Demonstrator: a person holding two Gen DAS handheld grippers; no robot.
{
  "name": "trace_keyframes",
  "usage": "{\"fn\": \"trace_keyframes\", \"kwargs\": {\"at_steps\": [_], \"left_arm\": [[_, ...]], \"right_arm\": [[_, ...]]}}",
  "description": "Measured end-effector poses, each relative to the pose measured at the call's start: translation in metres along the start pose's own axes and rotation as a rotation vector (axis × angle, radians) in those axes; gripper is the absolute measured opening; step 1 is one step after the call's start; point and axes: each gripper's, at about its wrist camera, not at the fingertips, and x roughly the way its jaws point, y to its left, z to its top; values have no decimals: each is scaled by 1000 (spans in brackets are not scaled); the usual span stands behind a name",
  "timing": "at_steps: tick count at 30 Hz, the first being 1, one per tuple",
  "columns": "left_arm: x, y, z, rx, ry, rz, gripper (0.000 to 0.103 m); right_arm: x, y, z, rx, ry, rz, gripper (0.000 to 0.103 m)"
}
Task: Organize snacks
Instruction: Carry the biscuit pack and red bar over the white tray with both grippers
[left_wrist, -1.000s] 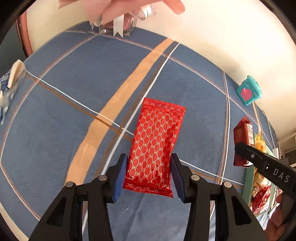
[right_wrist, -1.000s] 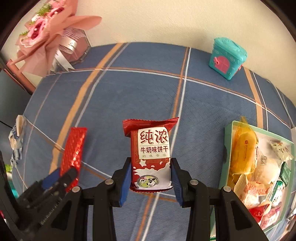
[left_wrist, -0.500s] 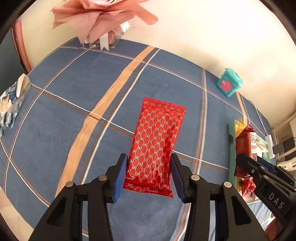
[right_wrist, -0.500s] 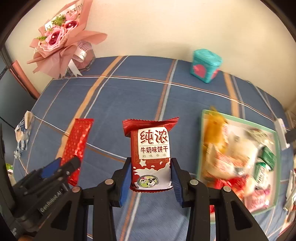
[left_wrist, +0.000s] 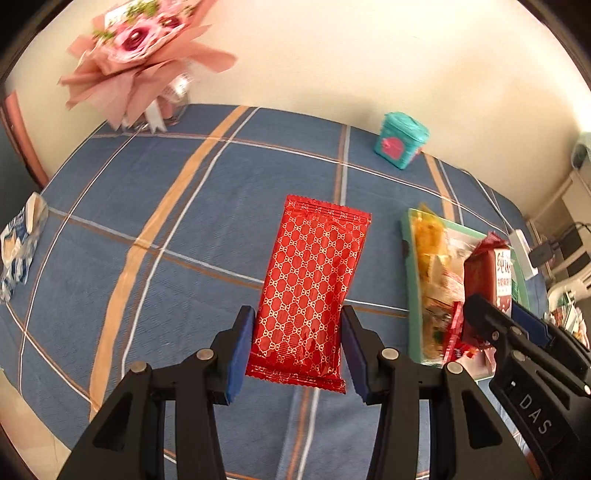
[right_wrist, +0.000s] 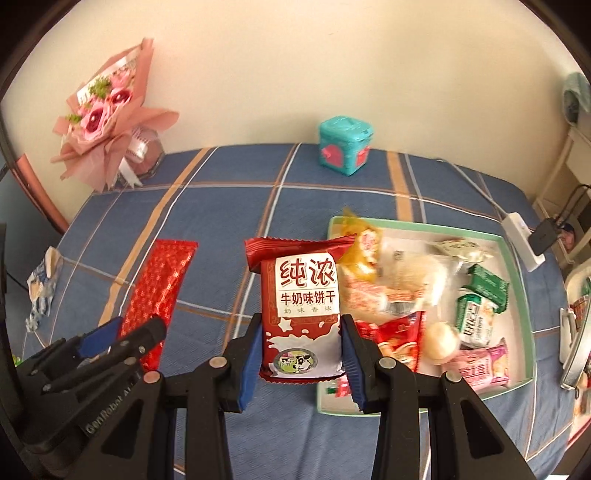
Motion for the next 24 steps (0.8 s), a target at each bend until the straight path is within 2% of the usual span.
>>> {"fn": "trace_keyframes", "kwargs": {"at_steps": [11, 24], "left_arm": [[6, -75, 5, 129, -28, -5, 48], [20, -151, 10, 279, -33, -75, 48]], "right_arm": [[-12, -56, 7, 77, -57, -46, 42], [-4, -168, 7, 322, -58, -109, 42]]}}
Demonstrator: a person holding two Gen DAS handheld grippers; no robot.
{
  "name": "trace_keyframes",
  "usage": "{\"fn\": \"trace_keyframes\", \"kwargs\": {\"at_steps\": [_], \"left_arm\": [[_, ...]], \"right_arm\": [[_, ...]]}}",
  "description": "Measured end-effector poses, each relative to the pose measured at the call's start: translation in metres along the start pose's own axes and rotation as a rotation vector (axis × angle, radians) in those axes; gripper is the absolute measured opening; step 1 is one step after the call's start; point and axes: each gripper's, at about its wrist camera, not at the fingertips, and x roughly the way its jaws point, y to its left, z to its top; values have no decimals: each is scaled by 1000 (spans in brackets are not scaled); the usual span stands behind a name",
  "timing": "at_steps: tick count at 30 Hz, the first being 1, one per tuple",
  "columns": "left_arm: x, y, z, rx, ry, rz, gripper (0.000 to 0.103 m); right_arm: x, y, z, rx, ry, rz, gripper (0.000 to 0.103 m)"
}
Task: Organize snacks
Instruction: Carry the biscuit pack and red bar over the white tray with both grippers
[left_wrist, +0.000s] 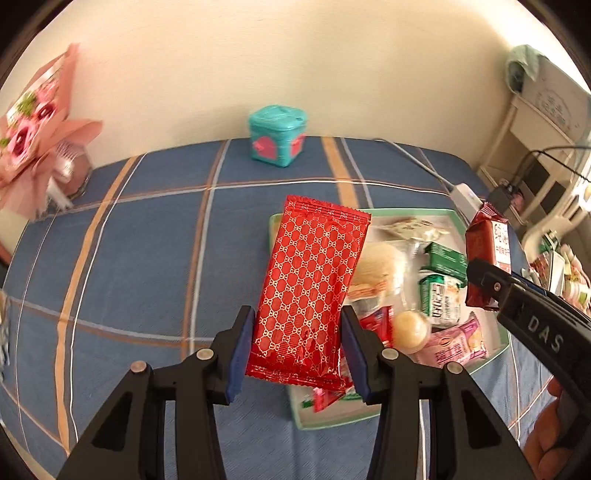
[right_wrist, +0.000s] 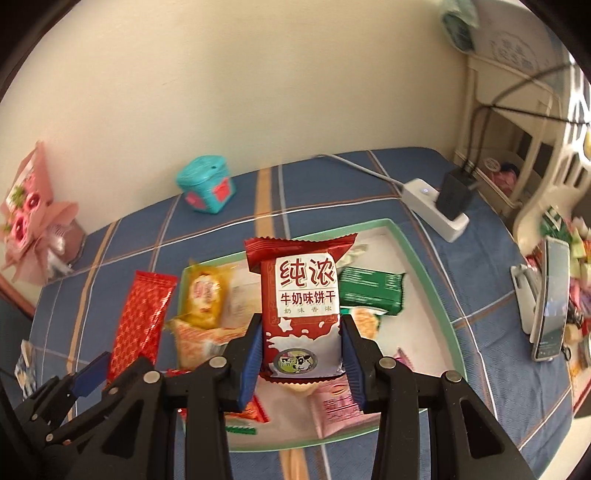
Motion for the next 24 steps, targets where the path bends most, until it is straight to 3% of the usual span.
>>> {"fn": "trace_keyframes", "kwargs": {"at_steps": [10, 24], "left_arm": [[25, -24, 23, 55, 7, -24, 48], [55, -27, 32, 60, 68, -70, 48]], "right_arm": [[32, -25, 2, 71, 38, 29, 42], [60, -9, -5, 2, 89, 5, 42]]}}
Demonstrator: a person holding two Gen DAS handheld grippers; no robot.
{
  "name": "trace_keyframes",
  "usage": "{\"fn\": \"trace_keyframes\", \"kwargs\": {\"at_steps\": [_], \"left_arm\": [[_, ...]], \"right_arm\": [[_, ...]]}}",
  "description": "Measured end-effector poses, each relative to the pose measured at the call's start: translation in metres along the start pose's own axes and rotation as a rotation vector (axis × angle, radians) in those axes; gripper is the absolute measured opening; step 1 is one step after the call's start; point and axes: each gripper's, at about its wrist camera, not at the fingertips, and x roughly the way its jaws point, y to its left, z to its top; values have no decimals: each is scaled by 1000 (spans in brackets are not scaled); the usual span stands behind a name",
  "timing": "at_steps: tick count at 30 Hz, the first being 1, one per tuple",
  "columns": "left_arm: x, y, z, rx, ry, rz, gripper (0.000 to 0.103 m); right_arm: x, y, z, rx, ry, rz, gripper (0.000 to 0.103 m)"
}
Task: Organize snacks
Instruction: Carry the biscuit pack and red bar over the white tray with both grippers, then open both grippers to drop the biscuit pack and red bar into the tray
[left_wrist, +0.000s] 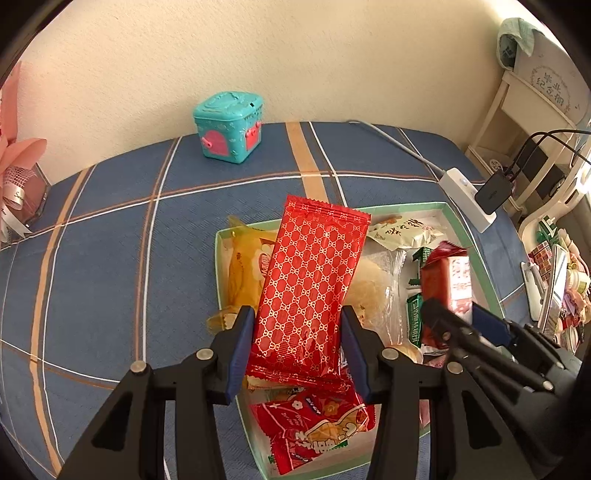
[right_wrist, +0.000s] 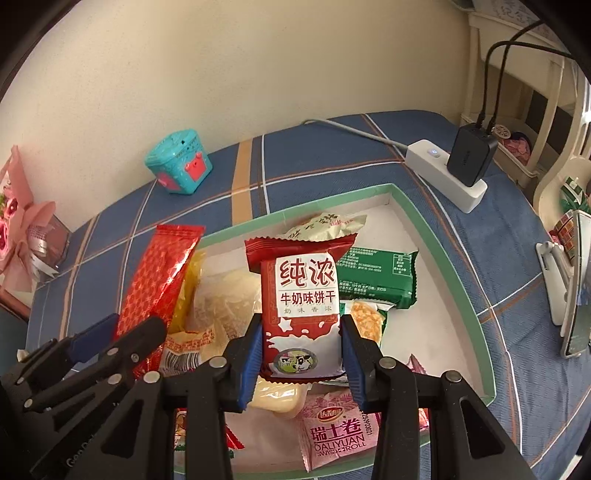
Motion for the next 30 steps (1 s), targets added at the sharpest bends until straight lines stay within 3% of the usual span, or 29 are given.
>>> {"fn": "trace_keyframes", "kwargs": {"at_steps": [15, 19, 30], "left_arm": [[-16, 7, 3, -22, -18, -35, 47], [-23, 15, 2, -42, -21, -16, 49], [-25, 69, -17, -185, -18, 113, 74]], "right_arm": [[6, 2, -4, -15, 31, -13, 43], [6, 4, -5, -18, 34, -4, 59], [-2, 16, -7, -62, 3, 2, 83]]}}
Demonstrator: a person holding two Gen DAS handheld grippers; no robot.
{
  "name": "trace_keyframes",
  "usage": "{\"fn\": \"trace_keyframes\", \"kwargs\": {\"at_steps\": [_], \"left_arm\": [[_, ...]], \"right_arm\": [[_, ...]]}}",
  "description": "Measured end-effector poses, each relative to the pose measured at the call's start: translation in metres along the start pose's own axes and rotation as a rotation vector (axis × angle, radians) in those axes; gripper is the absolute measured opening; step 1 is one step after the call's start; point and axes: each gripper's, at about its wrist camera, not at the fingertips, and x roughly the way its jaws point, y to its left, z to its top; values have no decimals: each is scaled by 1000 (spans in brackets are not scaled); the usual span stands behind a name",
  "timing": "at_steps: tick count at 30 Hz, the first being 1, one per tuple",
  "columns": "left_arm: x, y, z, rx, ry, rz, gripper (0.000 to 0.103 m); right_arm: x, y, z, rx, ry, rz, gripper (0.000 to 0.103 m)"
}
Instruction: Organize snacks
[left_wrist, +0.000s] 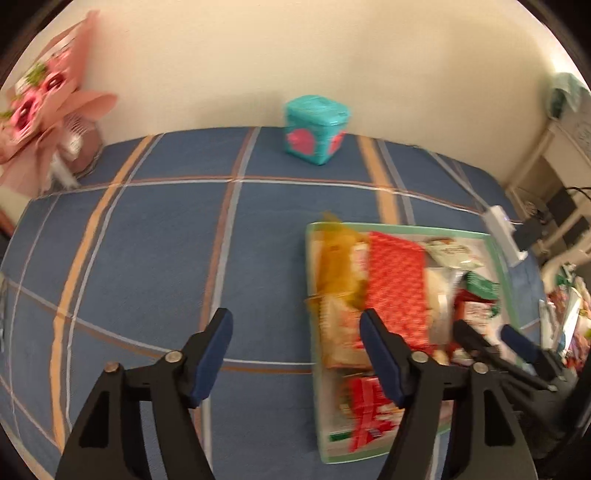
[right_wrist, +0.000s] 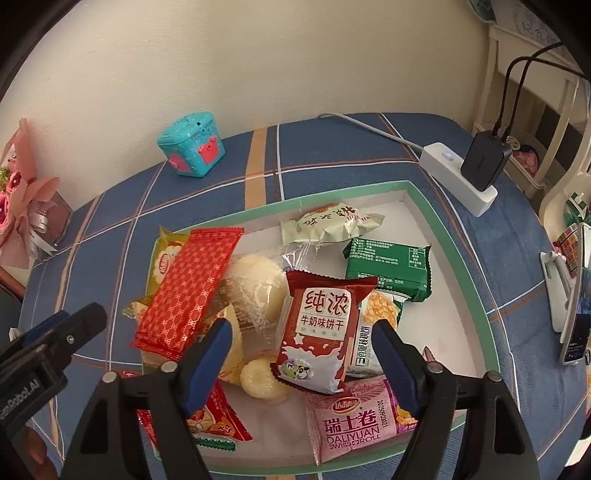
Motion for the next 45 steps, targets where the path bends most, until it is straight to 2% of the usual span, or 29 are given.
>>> {"fn": "trace_keyframes", "kwargs": {"at_steps": [4, 6, 8, 10, 14, 20, 29, 36, 45], "left_arm": [[10, 23, -2, -50, 17, 47, 80], [16, 32, -4, -67, 33, 69, 85], [23, 38, -7, -84, 52, 80, 87], [27, 44, -12, -103, 67, 84, 89], [35, 49, -20, -109, 82, 111, 95], [29, 55, -29, -114, 76, 119, 95], [6, 60, -52, -90, 67, 173, 95], [-12, 66, -75, -84, 65, 157, 95], [-37, 62, -97, -47, 34, 136, 95]], "right_arm": [[-4, 8, -1, -22, -11, 4, 85], [-7, 14, -2, -36, -19, 12, 90], [-8, 19, -3, -52, -25, 20, 101], [-8, 25, -5, -69, -29, 29, 103], [-12, 33, -9, -90, -43, 32, 103], [-18, 48, -18, -133, -64, 29, 103], [-30, 64, -41, -177, -68, 20, 103], [-41, 58, -56, -117, -54, 51, 103], [-54, 55, -77, -118, -48, 46, 103]]}}
